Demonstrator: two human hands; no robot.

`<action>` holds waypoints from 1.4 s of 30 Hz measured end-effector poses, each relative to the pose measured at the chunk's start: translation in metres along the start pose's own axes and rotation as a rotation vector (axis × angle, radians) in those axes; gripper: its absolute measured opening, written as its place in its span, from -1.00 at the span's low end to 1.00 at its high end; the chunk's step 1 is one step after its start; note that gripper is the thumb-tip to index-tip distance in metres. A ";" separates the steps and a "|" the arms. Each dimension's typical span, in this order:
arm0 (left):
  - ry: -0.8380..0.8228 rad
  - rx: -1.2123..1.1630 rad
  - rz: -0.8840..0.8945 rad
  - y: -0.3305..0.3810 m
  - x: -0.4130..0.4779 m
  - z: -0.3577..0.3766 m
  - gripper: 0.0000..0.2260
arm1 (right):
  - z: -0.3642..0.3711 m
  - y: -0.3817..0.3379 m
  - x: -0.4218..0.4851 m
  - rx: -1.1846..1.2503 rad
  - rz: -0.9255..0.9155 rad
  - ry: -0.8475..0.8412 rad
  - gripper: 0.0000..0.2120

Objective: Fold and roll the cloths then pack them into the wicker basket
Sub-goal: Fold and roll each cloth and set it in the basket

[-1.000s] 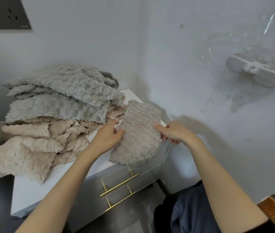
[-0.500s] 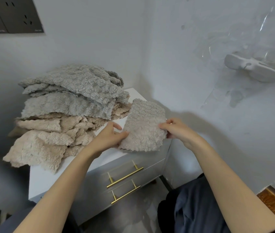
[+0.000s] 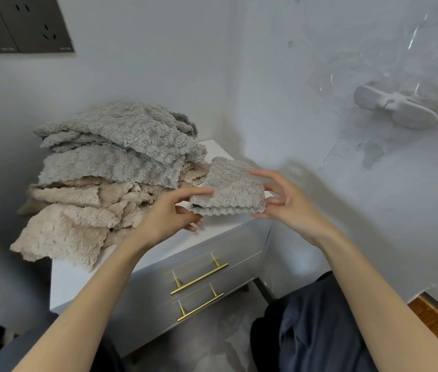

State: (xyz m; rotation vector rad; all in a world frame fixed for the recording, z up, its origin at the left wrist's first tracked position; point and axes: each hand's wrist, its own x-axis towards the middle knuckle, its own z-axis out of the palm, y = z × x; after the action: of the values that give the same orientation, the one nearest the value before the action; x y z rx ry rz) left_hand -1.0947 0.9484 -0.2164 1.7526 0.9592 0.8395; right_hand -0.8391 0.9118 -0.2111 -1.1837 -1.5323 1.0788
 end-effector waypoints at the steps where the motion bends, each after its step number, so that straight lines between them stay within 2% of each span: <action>1: 0.005 0.057 0.017 -0.001 0.000 0.000 -0.53 | 0.001 0.001 -0.001 -0.131 -0.041 0.018 -0.41; 3: -0.001 0.157 0.037 -0.005 0.001 -0.002 -0.53 | 0.005 0.003 -0.004 -0.314 -0.094 0.064 -0.47; 8: -0.031 0.278 0.024 -0.014 0.001 -0.008 -0.60 | 0.001 0.010 -0.008 -0.530 -0.124 0.072 -0.74; 10: -0.038 0.302 0.021 -0.017 0.001 -0.009 -0.72 | 0.001 0.012 -0.010 -0.577 -0.107 0.048 -0.90; 12: -0.039 0.301 -0.022 -0.018 0.001 -0.009 -0.93 | 0.001 0.014 -0.012 -0.619 -0.108 0.031 -0.85; 14: -0.019 0.341 -0.065 -0.018 0.001 -0.008 -0.71 | 0.001 0.017 -0.013 -0.675 -0.112 0.007 -0.80; 15: -0.015 0.361 -0.080 -0.019 0.002 -0.007 -0.60 | 0.001 0.019 -0.013 -0.695 -0.112 -0.006 -0.82; 17: 0.006 0.390 -0.086 -0.022 0.004 -0.005 -0.51 | 0.001 0.024 -0.012 -0.748 -0.094 -0.033 -0.92; 22: 0.065 0.317 -0.117 -0.029 0.009 -0.001 -0.44 | 0.010 0.028 -0.016 -0.977 -0.149 -0.088 -0.26; 24: 0.082 0.269 -0.123 -0.030 0.010 -0.001 -0.39 | 0.016 0.031 -0.016 -1.141 -0.157 -0.058 -0.13; 25: 0.077 0.256 -0.125 -0.030 0.010 -0.002 -0.37 | 0.019 0.030 -0.016 -1.187 -0.166 -0.034 -0.14; 26: 0.071 0.253 -0.126 -0.031 0.010 -0.002 -0.37 | 0.021 0.029 -0.015 -1.201 -0.186 -0.006 -0.21; 29: 0.057 0.256 -0.135 -0.031 0.009 -0.003 -0.37 | 0.022 0.025 -0.012 -1.140 -0.297 0.099 -0.63; 30: 0.062 0.265 -0.131 -0.032 0.010 -0.003 -0.38 | 0.021 0.024 -0.012 -1.107 -0.301 0.115 -0.72; 33: 0.077 0.326 -0.109 -0.032 0.011 -0.004 -0.43 | 0.016 0.025 -0.015 -1.006 -0.220 0.093 -0.65; 37: 0.104 0.369 -0.098 -0.033 0.013 -0.002 -0.62 | 0.013 0.029 -0.013 -0.863 0.020 0.012 -0.57; 42: 0.143 0.539 -0.070 -0.038 0.020 0.004 -0.46 | 0.014 0.034 -0.005 -0.730 0.172 0.109 -0.50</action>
State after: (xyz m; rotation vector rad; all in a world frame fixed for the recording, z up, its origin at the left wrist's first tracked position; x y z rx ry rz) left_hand -1.0916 0.9741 -0.2511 2.1124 1.4321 0.7082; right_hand -0.8447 0.9108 -0.2480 -1.8556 -1.8221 0.5367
